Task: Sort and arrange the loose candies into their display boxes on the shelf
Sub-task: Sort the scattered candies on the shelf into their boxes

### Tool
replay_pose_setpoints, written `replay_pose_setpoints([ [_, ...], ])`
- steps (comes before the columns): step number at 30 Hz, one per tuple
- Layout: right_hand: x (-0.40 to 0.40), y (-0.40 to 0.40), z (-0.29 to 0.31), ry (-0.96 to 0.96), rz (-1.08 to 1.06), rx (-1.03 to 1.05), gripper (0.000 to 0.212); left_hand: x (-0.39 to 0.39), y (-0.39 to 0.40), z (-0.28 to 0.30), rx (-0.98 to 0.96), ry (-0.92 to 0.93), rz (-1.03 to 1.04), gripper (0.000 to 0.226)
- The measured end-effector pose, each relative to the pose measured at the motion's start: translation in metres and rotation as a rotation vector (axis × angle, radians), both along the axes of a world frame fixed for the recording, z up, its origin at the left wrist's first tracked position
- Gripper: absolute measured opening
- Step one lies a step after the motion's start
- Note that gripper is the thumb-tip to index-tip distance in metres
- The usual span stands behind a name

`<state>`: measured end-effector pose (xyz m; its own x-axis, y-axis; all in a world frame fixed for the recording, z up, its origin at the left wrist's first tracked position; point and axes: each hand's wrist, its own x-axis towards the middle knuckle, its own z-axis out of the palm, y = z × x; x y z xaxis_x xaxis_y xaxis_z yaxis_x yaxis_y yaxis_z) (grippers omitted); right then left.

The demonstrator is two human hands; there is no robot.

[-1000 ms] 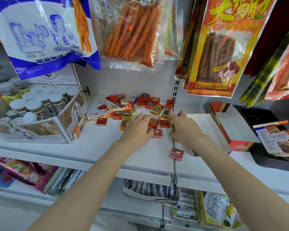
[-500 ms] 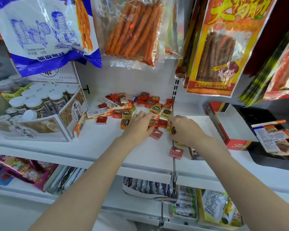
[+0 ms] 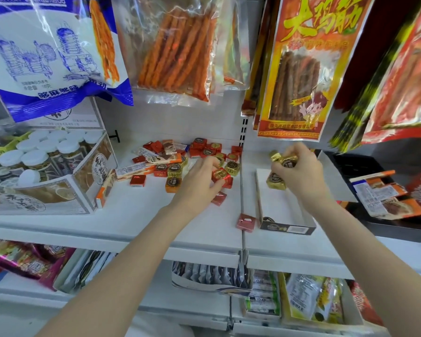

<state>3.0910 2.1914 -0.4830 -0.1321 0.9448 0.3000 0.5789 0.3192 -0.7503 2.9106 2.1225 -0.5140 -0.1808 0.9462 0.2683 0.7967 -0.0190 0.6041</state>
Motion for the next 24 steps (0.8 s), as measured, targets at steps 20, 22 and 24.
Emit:
replay_pose_setpoints([
  [20, 0.086, 0.032, -0.013, -0.626, 0.141, -0.186, 0.033, 0.081, 0.027, 0.007, -0.038, -0.066, -0.197, 0.041],
  [22, 0.092, 0.032, -0.006, -0.651, 0.105, -0.082, 0.036, 0.086, 0.030, 0.009, -0.029, -0.106, -0.208, 0.041],
  [24, 0.098, 0.028, 0.001, -0.534, 0.036, 0.032, 0.030, 0.094, 0.031, 0.011, -0.027, -0.140, -0.223, 0.042],
])
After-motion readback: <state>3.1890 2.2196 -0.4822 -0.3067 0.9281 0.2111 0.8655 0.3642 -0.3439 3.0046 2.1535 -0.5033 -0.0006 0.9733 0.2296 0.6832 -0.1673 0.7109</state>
